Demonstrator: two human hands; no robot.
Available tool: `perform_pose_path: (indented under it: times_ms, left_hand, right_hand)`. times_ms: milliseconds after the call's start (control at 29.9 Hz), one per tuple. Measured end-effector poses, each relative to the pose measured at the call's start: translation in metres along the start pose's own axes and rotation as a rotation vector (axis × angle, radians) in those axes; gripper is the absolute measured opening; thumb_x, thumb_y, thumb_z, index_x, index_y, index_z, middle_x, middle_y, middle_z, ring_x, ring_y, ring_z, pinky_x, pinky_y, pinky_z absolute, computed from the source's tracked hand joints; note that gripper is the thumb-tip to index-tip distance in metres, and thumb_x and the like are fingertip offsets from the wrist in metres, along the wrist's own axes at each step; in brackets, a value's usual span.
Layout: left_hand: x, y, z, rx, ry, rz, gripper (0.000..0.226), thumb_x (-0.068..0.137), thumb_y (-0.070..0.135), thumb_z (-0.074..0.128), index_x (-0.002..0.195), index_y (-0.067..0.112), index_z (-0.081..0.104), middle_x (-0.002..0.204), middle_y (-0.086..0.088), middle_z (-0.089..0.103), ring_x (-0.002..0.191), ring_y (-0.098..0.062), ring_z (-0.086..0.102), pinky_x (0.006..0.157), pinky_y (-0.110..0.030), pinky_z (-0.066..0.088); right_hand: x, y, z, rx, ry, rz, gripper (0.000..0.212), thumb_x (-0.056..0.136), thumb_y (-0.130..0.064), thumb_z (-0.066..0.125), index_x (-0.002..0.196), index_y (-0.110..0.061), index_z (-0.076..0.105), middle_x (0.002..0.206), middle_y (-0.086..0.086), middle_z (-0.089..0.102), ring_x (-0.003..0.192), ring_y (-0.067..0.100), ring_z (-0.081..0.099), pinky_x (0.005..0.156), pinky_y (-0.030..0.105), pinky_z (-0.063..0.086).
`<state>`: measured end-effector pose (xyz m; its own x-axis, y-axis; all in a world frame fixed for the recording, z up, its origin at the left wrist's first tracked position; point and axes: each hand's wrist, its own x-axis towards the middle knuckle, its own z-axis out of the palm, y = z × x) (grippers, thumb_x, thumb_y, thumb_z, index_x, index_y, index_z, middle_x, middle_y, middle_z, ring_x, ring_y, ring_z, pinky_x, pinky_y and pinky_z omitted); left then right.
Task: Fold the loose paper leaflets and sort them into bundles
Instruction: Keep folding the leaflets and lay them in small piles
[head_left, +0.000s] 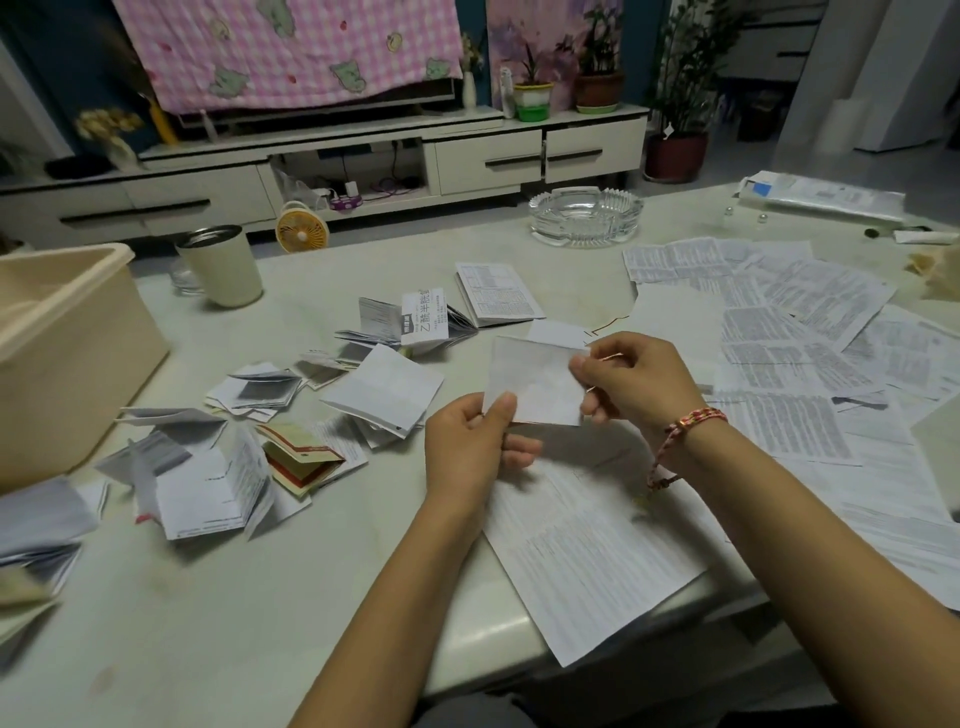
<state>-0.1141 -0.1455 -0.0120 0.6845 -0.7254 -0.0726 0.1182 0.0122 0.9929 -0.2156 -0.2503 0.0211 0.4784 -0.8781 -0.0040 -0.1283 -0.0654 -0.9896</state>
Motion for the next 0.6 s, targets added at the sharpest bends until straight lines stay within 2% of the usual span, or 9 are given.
perform_pose_path:
  times_ms: [67,167,268,368,502,569,603]
  left_hand:
    - [0.012,0.003,0.001,0.053,0.039,0.051,0.017,0.093,0.014,0.056,0.078,0.007,0.059,0.043,-0.002,0.060,0.035,-0.011,0.055,0.038,-0.019,0.045]
    - [0.032,0.009,0.006,0.047,0.106,0.070,0.012,0.091,0.015,0.059,0.084,0.005,0.059,0.044,0.001,0.059,0.037,-0.012,0.056,0.042,-0.021,0.045]
    - [0.049,0.011,0.016,0.036,0.206,0.137,0.014,0.096,0.015,0.049,0.104,0.005,0.056,0.060,0.000,0.065,0.038,-0.014,0.057,0.040,-0.022,0.046]
    - [0.059,0.008,0.021,0.114,0.232,0.239,0.017,0.097,0.010,0.039,0.104,0.017,0.053,0.079,0.000,0.066,0.046,-0.017,0.058,0.042,-0.027,0.049]
    - [0.069,0.001,0.027,0.234,0.182,0.368,0.025,0.094,0.005,0.038,0.096,0.027,0.049,0.084,0.006,0.063,0.062,-0.021,0.062,0.059,-0.042,0.055]
    - [0.072,-0.005,0.028,0.276,0.188,0.407,0.029,0.092,0.006,0.039,0.093,0.033,0.048,0.085,0.009,0.063,0.073,-0.024,0.064,0.067,-0.048,0.054]
    - [0.074,-0.008,0.027,0.299,0.196,0.425,0.029,0.091,0.007,0.039,0.091,0.035,0.048,0.087,0.007,0.064,0.078,-0.025,0.064,0.070,-0.049,0.054]
  right_hand:
    - [0.009,-0.002,0.002,-0.068,0.032,0.006,0.020,0.081,0.003,0.063,0.071,-0.010,0.052,0.053,0.006,0.054,0.032,0.010,0.050,0.034,0.017,0.038]
    - [0.023,-0.009,0.005,-0.125,0.093,-0.024,0.024,0.077,0.010,0.060,0.070,-0.011,0.051,0.056,0.008,0.054,0.042,0.017,0.054,0.039,0.022,0.044]
    - [0.047,-0.014,0.010,-0.014,0.161,0.034,0.030,0.081,0.015,0.046,0.077,-0.015,0.044,0.056,0.012,0.055,0.046,0.022,0.056,0.050,0.030,0.053]
    - [0.082,-0.014,0.019,0.045,0.191,0.084,0.030,0.085,0.014,0.035,0.076,-0.012,0.045,0.060,0.012,0.054,0.048,0.023,0.058,0.060,0.033,0.056]
    - [0.135,-0.012,0.043,0.123,0.174,0.157,0.030,0.090,0.011,0.036,0.073,-0.007,0.053,0.064,0.013,0.056,0.048,0.021,0.058,0.050,0.024,0.054]
    - [0.153,-0.005,0.058,0.019,0.155,0.156,0.029,0.088,0.007,0.041,0.070,-0.008,0.057,0.065,0.014,0.056,0.046,0.023,0.053,0.051,0.030,0.052]
    - [0.158,-0.001,0.063,-0.109,0.125,0.150,0.026,0.087,0.004,0.044,0.070,-0.008,0.059,0.067,0.014,0.056,0.048,0.025,0.051,0.051,0.032,0.048]
